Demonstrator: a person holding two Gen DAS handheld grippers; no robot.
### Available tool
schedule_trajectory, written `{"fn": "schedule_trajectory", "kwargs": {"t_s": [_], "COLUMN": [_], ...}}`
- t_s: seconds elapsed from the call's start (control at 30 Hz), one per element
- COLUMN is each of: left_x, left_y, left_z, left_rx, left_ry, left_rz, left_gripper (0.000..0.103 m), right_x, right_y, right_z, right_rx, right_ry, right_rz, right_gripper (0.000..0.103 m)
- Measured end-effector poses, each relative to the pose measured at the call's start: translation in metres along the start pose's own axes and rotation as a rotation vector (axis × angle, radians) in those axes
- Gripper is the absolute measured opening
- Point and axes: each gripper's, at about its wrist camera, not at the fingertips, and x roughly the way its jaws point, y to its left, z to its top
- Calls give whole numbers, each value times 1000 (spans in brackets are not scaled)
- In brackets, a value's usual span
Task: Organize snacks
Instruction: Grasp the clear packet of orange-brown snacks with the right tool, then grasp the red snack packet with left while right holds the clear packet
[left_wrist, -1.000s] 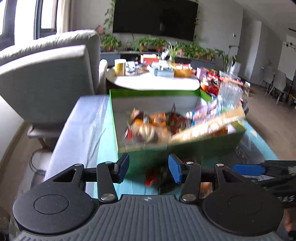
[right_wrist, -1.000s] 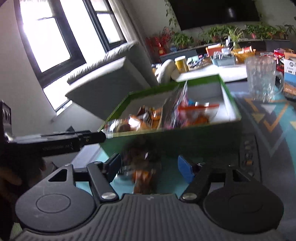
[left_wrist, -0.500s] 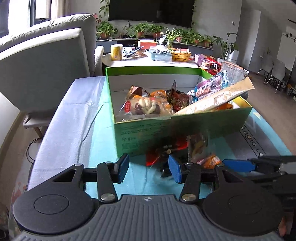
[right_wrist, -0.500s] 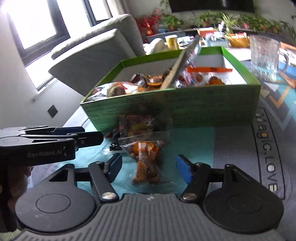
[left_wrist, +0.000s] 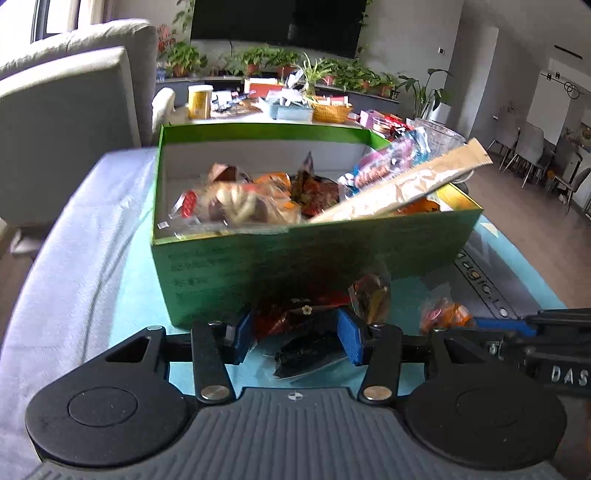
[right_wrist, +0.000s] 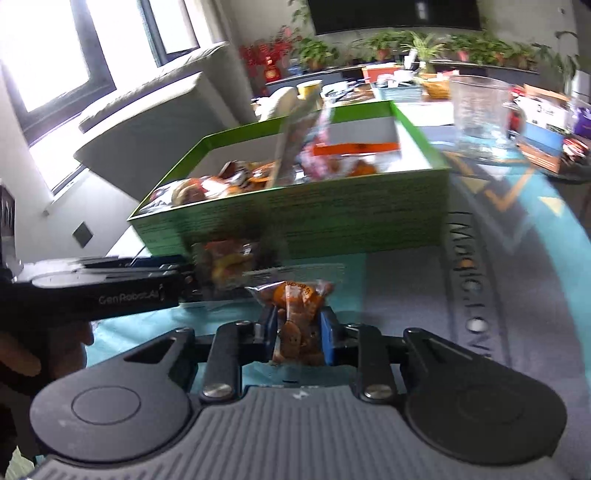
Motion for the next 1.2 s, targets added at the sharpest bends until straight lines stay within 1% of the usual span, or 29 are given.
{"fn": "schedule_trajectory", "kwargs": {"t_s": [0.07,0.13,0.2,0.27,0.33,0.43,0.47,0.5,0.53,0.63,0.77,0.9,1.0,1.1,1.13,1.2], "left_x": [-5,-13,-22,-34,-45,-53,-53,-50,-47,-29,-11,0,0,-2,-2,1], "left_y": [-2,-7,-15,-23,-25,-22,-21,-19,-17,-12,-12,-12,-14,-16,-18,-25], "left_z": [-5,-12,-20,-27,-29,-24,-21,-18,-15,-5,5,8,3,0,-2,-5], "left_rx": [-41,-59,-46,-14,4,31,34,32,28,28,95,149,195,198,209,251], "left_ry": [27,74,105,120,107,64,51,45,42,51,35,64,62,76,88,99], "left_rz": [-34,-80,-111,-121,-111,-68,-48,-29,-23,-32,18,1,9,-15,-28,-28], "left_gripper": [45,45,45,45,45,45,45,45,45,45,45,45,45,44,44,45], "right_x": [-2,-3,-4,-6,-9,-12,-12,-12,-13,-12,-11,-6,-2,0,0,2], "right_y": [-5,-8,-9,-8,-10,-16,-17,-17,-17,-16,-16,-16,-17,-16,-15,-14], "right_z": [-2,-4,-3,-4,-5,-5,-6,-6,-6,-7,-7,-7,-8,-8,-8,-7], "right_rx": [15,27,31,21,23,43,49,55,59,55,51,51,55,53,51,47], "right_ry": [-6,-6,-4,-4,-10,-16,-18,-22,-24,-20,-15,0,10,4,3,0], "right_rz": [-9,-7,1,6,2,8,4,0,1,9,1,-4,0,4,4,2], "right_gripper": [23,23,23,24,24,25,31,36,37,38,39,39,39,39,39,39]}}
